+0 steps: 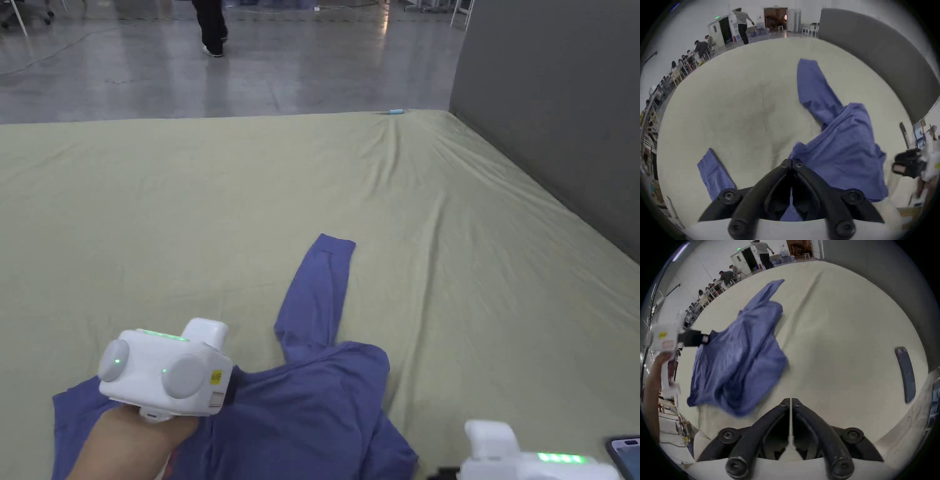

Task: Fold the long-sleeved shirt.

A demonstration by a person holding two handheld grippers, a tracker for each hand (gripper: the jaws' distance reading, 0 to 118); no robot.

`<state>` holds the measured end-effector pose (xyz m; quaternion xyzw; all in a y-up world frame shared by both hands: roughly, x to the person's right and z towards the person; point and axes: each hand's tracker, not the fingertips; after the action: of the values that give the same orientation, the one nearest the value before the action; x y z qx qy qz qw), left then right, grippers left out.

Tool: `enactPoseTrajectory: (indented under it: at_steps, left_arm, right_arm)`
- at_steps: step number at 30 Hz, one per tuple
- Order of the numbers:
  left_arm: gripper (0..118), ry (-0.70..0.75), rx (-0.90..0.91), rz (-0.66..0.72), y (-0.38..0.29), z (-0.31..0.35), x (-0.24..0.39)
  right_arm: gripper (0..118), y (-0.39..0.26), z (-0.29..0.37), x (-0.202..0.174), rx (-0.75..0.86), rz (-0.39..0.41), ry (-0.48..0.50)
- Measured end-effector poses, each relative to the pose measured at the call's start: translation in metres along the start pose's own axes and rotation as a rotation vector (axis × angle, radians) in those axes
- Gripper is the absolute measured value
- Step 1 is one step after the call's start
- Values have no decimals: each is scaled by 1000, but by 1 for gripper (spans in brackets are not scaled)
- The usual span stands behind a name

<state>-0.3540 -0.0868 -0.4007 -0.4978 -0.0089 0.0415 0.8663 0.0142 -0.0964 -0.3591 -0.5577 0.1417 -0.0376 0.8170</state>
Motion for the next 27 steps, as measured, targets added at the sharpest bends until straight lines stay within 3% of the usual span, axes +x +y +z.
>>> enactPoseTrajectory:
  at_steps: [1, 2, 6, 8, 10, 11, 12, 14, 16, 18, 19, 24, 27]
  left_arm:
    - [0, -4, 16, 12, 0, 9, -4]
    - [0, -8, 37, 30, -3, 22, -3]
    - [0, -13, 93, 97, -8, 55, -17]
    - [0, 13, 127, 107, -10, 66, -27]
    - [0, 20, 128, 126, -14, 75, -33]
    - [0, 27, 129, 133, -16, 77, -36]
    - [0, 39, 130, 137, -18, 78, -38]
    - [0, 63, 121, 141, -21, 79, -42]
    - [0, 61, 122, 167, -22, 83, -47]
    - [0, 35, 138, 208, -23, 92, -49]
    - [0, 20, 144, 227, -23, 97, -51]
    - [0, -22, 209, 299, -14, 142, -68]
    - [0, 4, 307, 310, 5, 186, -81]
  right_arm:
    - [108, 14, -11, -1, -10, -1, 9]
    - [118, 25, -23, -3, -31, -1, 3]
    - [118, 49, -59, -12, -97, -8, -30]
    - [109, 50, -80, -16, -179, -3, -22]
    - [102, 46, -82, -26, -146, 57, -161]
    - [92, 45, -76, -32, -132, 63, -138]
    - [77, 44, -69, -37, -109, 98, -161]
    - [0, 40, -56, -46, -65, 188, -153]
    - [0, 37, -49, -52, -82, 225, -83]
    - [0, 38, -40, -59, -84, 248, -120]
    - [0, 41, -33, -60, -68, 261, -93]
    - [0, 79, 37, -57, 85, 175, 6]
    - [0, 115, 98, -59, 232, 170, 49]
